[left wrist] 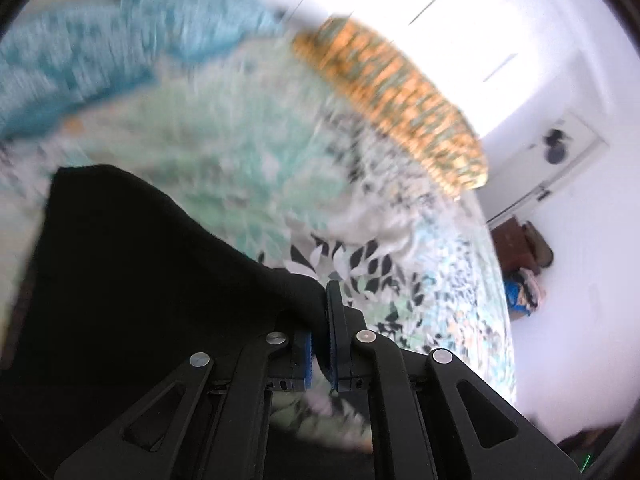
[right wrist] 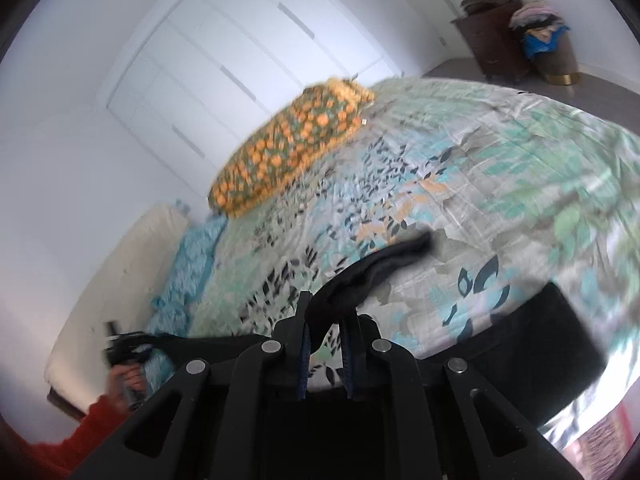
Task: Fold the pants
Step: 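Grasp the trousers with the left gripper while the right gripper folds its edge over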
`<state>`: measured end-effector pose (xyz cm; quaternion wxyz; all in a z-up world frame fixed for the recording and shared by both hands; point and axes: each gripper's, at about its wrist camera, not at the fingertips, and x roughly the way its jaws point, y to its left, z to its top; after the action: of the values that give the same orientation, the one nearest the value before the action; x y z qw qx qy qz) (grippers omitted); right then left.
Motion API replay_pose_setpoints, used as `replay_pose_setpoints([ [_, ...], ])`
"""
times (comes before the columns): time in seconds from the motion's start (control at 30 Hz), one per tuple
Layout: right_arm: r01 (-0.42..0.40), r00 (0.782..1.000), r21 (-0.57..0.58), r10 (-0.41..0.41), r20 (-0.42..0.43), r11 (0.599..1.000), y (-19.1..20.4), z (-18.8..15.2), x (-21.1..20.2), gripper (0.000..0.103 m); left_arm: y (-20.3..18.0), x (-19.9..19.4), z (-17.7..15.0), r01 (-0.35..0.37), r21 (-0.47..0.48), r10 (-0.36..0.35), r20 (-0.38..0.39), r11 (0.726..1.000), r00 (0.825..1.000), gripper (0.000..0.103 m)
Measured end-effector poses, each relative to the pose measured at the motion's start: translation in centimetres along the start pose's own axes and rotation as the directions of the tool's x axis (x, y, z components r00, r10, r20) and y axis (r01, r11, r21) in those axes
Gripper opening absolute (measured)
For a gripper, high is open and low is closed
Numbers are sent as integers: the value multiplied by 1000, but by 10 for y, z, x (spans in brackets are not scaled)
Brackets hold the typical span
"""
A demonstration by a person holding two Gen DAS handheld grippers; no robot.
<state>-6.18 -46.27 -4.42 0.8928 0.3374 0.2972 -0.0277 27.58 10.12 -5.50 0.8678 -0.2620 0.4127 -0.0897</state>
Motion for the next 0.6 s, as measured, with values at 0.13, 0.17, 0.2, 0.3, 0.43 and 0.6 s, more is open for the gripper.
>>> replay_pose_setpoints([
  [0.13,203,953,-69,-213,-216,977,-42,-5,31,13,36,-28,-108,-70,35,74,-124,997,990,8],
  [0.17,253,924,-77,-264,-277,964,-57,-12,41,13,44,-20,-133,-93,44,99,-192,995,976,7],
  [0.2,307,880,-89,-318,-354,948,-75,-23,53,13,52,-9,-161,-117,54,128,-265,992,956,7],
  [0.3,390,782,-124,-399,-479,913,-108,-47,70,13,60,15,-209,-157,71,172,-385,985,907,6],
  [0.43,431,776,-98,-424,-468,897,-128,-55,54,13,41,19,-211,-126,123,166,-403,984,900,6],
  [0.6,477,781,-72,-460,-424,876,-136,-51,32,13,20,16,-221,-91,201,169,-410,975,896,6],
])
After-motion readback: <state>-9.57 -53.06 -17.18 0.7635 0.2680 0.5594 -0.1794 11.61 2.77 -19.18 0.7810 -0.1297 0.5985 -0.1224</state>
